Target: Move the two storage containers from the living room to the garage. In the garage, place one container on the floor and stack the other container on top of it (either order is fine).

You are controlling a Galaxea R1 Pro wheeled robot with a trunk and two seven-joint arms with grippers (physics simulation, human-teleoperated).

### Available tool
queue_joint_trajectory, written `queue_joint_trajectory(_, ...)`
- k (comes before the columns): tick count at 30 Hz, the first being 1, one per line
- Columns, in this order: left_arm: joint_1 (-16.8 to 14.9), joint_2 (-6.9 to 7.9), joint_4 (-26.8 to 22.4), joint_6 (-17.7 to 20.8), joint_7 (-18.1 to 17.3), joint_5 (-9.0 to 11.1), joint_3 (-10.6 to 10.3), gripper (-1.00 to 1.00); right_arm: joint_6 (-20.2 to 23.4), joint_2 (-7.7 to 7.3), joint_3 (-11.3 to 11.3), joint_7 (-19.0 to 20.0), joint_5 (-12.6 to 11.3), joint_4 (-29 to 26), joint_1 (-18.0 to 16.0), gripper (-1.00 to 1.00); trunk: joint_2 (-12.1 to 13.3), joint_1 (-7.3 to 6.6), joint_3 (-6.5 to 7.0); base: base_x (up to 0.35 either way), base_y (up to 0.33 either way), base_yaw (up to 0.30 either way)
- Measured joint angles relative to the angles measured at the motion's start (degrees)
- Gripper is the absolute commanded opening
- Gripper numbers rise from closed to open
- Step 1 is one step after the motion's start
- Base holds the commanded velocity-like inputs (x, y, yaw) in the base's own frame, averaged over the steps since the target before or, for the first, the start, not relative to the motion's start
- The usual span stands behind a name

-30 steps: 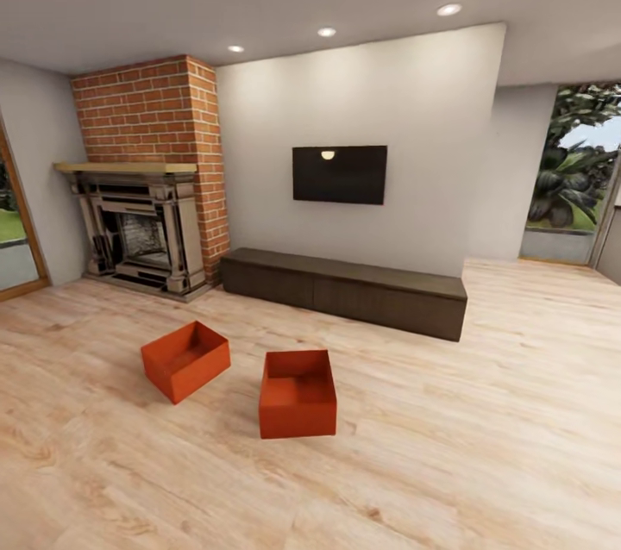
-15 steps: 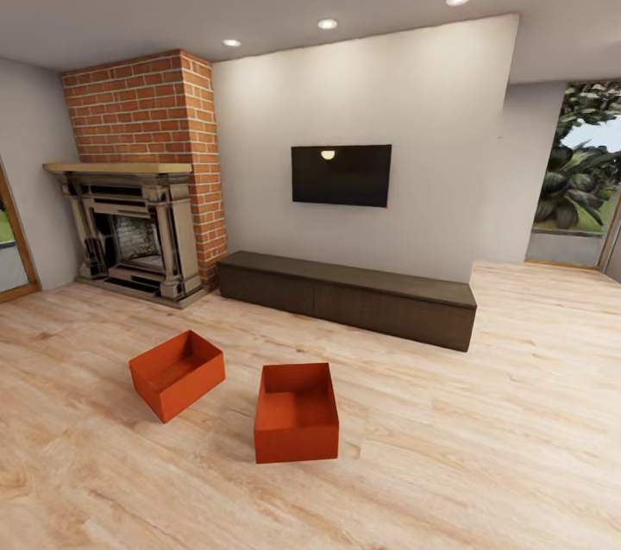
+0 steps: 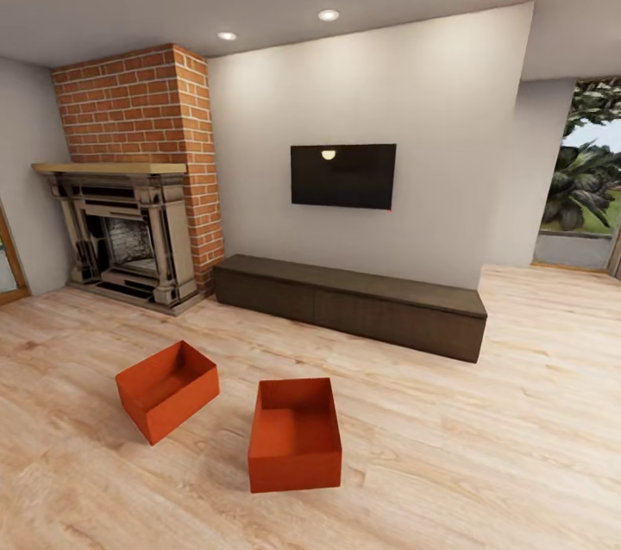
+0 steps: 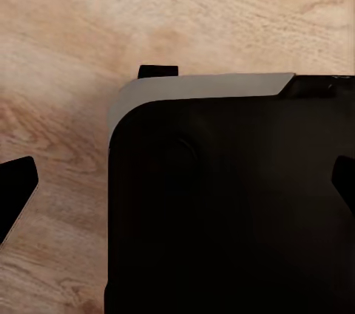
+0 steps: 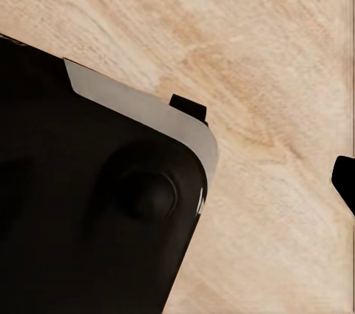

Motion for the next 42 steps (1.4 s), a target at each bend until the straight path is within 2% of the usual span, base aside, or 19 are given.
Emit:
queue_joint_trajectory(31, 0.0, 0.07, 0.0, -0.09, 0.0, 0.0, 0.0, 1.0, 0.0, 0.0, 0.0, 0.01, 0.0, 0.0, 0.0, 1.0, 0.0, 0.0, 0.0, 0.323, 0.0, 0.0)
queue_joint_trajectory(34, 0.0, 0.08, 0.0, -0.09, 0.0, 0.4, 0.01, 1.0, 0.0, 0.0, 0.0, 0.02, 0.0, 0.0, -0.01, 1.0, 0.0, 0.0, 0.0, 0.322, 0.0, 0.0)
queue_joint_trajectory(38, 0.0, 0.09, -0.02, -0.16, 0.0, 2.38, 0.01, 1.0, 0.0, 0.0, 0.0, 0.04, 0.0, 0.0, 0.01, 1.0, 0.0, 0.0, 0.0, 0.304, 0.0, 0.0)
queue_joint_trajectory(42, 0.0, 0.09, -0.02, -0.19, 0.0, 3.02, -0.05, 1.0, 0.0, 0.0, 0.0, 0.01, 0.01, 0.0, -0.01, 1.0, 0.0, 0.01, 0.0, 0.232, 0.0, 0.0)
